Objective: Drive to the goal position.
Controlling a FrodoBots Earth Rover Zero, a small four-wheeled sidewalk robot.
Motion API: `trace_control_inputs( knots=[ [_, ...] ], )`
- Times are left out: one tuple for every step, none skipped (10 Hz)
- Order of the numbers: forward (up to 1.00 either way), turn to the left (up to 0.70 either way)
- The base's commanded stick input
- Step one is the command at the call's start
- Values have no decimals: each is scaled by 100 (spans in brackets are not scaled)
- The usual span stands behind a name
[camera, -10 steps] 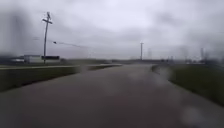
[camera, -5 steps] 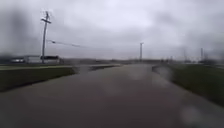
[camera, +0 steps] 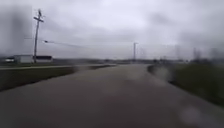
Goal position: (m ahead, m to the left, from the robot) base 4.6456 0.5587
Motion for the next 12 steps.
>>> trace_control_inputs(
  knots=[
    [50, -1],
    [50, -1],
    [50, -1],
    [50, -1],
    [50, -1],
    [50, -1],
    [50, -1],
    [50, -1],
    [50, -1],
    [50, -1],
    [50, -1],
    [50, -1]
  ],
)
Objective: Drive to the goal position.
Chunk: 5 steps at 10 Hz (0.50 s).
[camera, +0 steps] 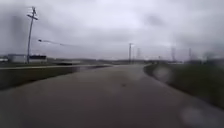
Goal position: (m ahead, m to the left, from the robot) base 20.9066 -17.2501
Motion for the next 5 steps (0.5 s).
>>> trace_control_inputs(
  knots=[
    [50, -1],
    [50, -1],
    [50, -1],
    [50, -1],
    [50, -1]
  ],
)
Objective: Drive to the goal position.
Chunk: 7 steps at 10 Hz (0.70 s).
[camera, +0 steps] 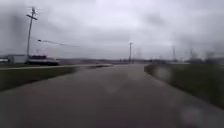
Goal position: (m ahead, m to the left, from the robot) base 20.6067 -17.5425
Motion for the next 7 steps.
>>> trace_control_inputs(
  knots=[
    [50, -1],
    [50, -1],
    [50, -1],
    [50, -1],
    [50, -1],
    [66, -1],
    [70, -1]
  ],
)
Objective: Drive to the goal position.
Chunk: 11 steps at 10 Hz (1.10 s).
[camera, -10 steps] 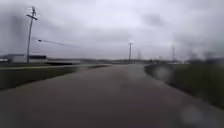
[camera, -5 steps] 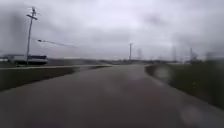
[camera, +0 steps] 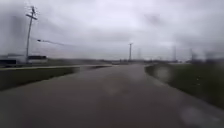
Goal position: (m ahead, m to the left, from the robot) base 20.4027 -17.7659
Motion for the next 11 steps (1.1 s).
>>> trace_control_inputs(
  knots=[
    [70, -1],
    [70, -1],
    [70, -1],
    [70, -1],
    [70, -1],
    [85, -1],
    [85, -1],
    [85, -1],
    [85, -1],
    [85, -1],
    [85, -1]
  ],
)
